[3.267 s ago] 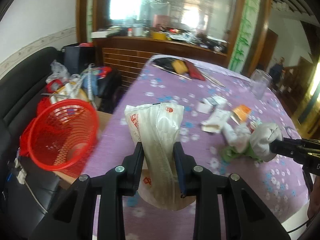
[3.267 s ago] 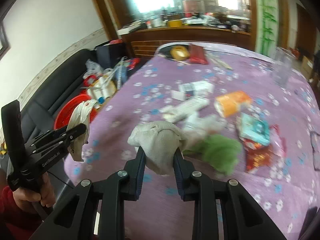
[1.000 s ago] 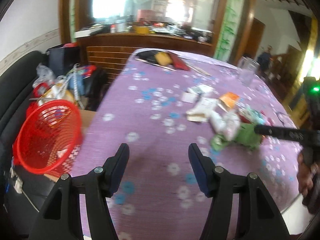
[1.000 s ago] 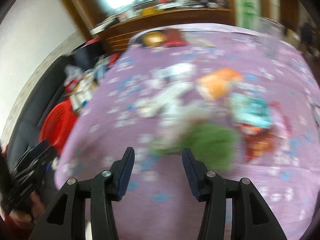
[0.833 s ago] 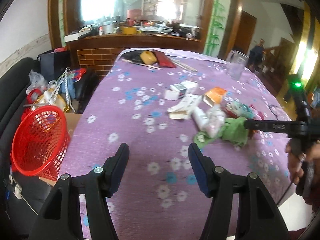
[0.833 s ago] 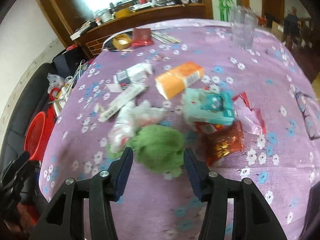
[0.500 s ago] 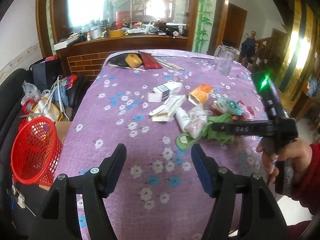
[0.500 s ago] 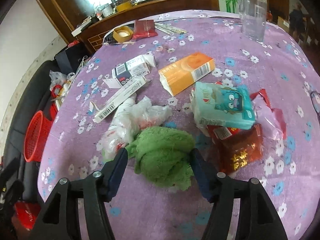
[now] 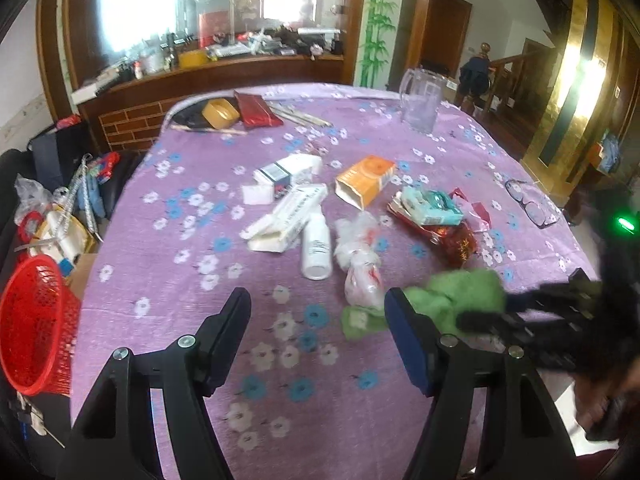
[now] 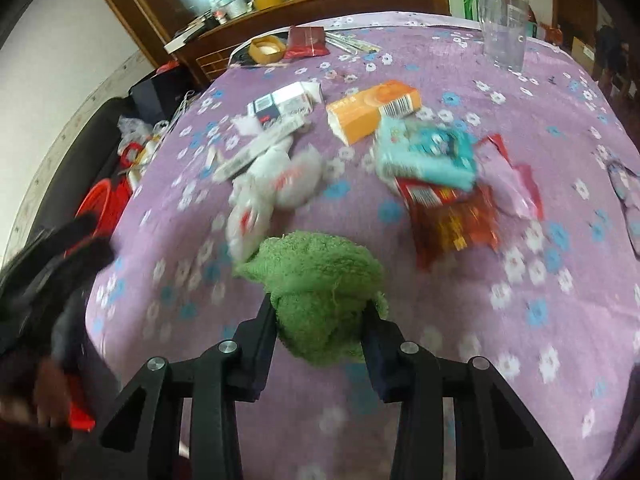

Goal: Collect trash
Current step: 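Return to the table and grasp the green towel with the right tool, then grasp the clear plastic bag with red print using the left tool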

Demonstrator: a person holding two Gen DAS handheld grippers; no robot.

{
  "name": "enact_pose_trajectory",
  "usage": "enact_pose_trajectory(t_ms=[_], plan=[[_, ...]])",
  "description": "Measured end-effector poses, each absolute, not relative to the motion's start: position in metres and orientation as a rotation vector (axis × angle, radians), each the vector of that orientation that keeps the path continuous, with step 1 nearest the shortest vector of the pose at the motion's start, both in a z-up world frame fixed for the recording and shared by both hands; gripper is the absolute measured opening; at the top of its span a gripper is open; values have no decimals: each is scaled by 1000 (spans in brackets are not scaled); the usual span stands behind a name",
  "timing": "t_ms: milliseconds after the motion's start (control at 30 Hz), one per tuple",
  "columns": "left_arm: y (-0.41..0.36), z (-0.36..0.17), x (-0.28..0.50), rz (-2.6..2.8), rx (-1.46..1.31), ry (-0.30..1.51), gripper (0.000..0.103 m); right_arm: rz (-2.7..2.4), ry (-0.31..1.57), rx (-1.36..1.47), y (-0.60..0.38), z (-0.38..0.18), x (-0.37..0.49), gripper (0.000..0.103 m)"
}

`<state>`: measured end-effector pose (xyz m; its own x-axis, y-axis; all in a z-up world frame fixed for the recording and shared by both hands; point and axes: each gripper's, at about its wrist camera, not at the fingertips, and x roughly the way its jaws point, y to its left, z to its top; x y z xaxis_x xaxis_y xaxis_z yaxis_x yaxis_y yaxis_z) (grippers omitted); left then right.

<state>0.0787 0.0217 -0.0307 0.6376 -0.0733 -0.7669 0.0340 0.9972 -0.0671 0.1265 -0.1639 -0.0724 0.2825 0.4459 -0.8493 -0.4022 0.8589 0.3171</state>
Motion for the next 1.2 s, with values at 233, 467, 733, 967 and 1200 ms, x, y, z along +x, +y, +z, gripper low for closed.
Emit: enact_pose_trajectory(t_ms=[233,467,733,967,1200], plan=[[7,-54,112,-105,-108,947,68,510,1089,91,-215,-50,97,42],[-6,-80,145,-121,-161,1031,57,448,1024,126,-252,-26,88,42],[-18,-113,179,-77,-144,1099,39,408,1015,145,-274,-19,83,42],[-27,-99,160,-73,-70,1007,37,391,1007,155,-276,-18,81,42],[-24,-50,114,-59,-8,816,37,367,984,162,-263,-19,88,42]])
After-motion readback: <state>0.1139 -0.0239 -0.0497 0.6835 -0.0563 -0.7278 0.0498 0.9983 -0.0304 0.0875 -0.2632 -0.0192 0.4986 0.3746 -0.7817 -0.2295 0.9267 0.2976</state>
